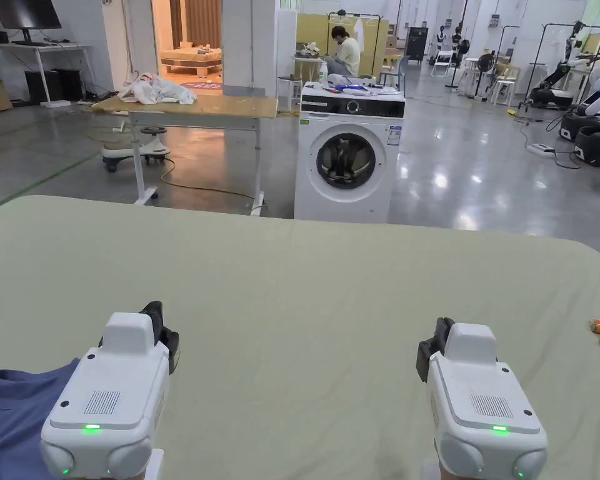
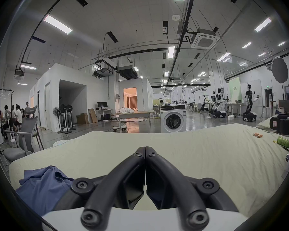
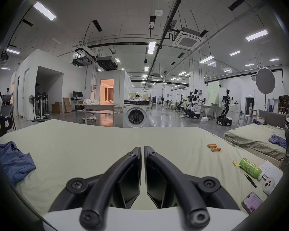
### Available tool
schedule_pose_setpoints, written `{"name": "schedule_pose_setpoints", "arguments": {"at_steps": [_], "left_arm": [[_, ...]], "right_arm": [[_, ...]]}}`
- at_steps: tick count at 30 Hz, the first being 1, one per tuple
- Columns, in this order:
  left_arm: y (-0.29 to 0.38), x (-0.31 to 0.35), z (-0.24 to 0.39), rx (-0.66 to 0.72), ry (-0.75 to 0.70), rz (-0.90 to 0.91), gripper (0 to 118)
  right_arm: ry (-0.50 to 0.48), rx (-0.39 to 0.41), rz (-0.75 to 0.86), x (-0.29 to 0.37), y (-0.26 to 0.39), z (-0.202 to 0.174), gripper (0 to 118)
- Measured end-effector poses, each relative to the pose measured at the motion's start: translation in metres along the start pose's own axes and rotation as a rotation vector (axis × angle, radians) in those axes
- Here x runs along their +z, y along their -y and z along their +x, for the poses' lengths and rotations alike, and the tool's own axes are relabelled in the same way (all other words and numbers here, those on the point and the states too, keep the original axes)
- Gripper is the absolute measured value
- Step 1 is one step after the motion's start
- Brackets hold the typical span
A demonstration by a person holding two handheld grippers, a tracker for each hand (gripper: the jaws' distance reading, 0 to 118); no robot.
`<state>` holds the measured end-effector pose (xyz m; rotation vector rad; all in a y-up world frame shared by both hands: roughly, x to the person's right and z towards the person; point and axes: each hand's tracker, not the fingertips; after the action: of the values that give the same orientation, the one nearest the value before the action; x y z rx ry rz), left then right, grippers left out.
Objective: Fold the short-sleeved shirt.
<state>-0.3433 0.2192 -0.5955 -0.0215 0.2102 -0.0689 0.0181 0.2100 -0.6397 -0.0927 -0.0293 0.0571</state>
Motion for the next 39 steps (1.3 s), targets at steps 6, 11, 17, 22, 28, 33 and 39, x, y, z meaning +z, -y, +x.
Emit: {"name": "schedule_pose_setpoints", "arguments": {"at_steps": [6,11,17,22,28,33,39], "left_arm": [[0.001,0.001,0.001,-0.002,0.001,-0.004,0],[0.001,0.001,0.001,-0.004,0.004,-0.002,0],[-0.001,0.002,0.001,-0.007,0.005,0.000,0],[0.001,0.002,0.001,0.014,-0.010,-0.015,0],[0.000,-0.001,-0.013,0.202,0.020,-0.036,0],[-0.002,-0.006,-0.042,0.606,0.087,-0.070,0],[-0.019,0.004,0.020,-0.337,0.007,0.011,0]], "right_arm": [[0.003,-0.003,-0.003,0.001,0.000,0.000,3],[-0.002,0.000,-0.004,0.001,0.000,0.000,3],[0.003,0.000,-0.005,0.003,0.000,0.001,3],[0.003,0.009,-0.018,0.000,0.003,0.001,3],[0.000,-0.114,-0.041,0.001,0.001,0.009,3],[-0.086,-0.557,-0.025,0.002,-0.002,0.035,2],[-0.119,0.012,-0.040,-0.006,-0.027,0.012,2]]}}
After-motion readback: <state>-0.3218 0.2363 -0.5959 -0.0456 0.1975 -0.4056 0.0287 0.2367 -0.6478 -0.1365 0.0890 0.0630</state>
